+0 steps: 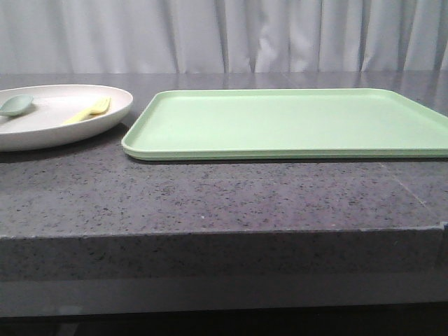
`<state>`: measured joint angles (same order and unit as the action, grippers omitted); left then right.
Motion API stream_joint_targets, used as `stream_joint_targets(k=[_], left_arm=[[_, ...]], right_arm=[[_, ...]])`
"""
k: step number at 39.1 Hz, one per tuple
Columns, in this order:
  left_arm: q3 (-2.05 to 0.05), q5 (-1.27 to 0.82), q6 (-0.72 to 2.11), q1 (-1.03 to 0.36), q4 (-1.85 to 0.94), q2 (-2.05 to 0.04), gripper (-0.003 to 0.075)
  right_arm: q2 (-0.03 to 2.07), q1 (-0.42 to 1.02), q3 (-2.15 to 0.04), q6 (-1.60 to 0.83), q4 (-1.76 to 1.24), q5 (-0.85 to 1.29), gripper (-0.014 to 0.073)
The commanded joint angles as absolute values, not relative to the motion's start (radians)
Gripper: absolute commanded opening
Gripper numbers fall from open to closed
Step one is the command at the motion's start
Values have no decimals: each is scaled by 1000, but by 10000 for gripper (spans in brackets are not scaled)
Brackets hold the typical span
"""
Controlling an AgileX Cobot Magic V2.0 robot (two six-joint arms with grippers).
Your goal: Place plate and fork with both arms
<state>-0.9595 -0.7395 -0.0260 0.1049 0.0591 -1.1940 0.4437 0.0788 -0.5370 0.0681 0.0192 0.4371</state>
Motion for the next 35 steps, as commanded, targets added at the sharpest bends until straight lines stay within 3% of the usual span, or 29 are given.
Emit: stream_joint_targets(k=[1,12,30,35], left_arm=[[-1053,-713,6,163,-78,-1256,461],[-1121,-734,310,277,-641,-1435,461],[-1129,-698,315,277,-721,-1554,459],[-1129,-698,315,275,-733,-1570,421]], right_arm=[[458,77,-573,62,20,350,527],[458,77,-573,62,20,350,527],[458,77,-573,62,20,350,527],[458,77,-573,62,20,350,527]])
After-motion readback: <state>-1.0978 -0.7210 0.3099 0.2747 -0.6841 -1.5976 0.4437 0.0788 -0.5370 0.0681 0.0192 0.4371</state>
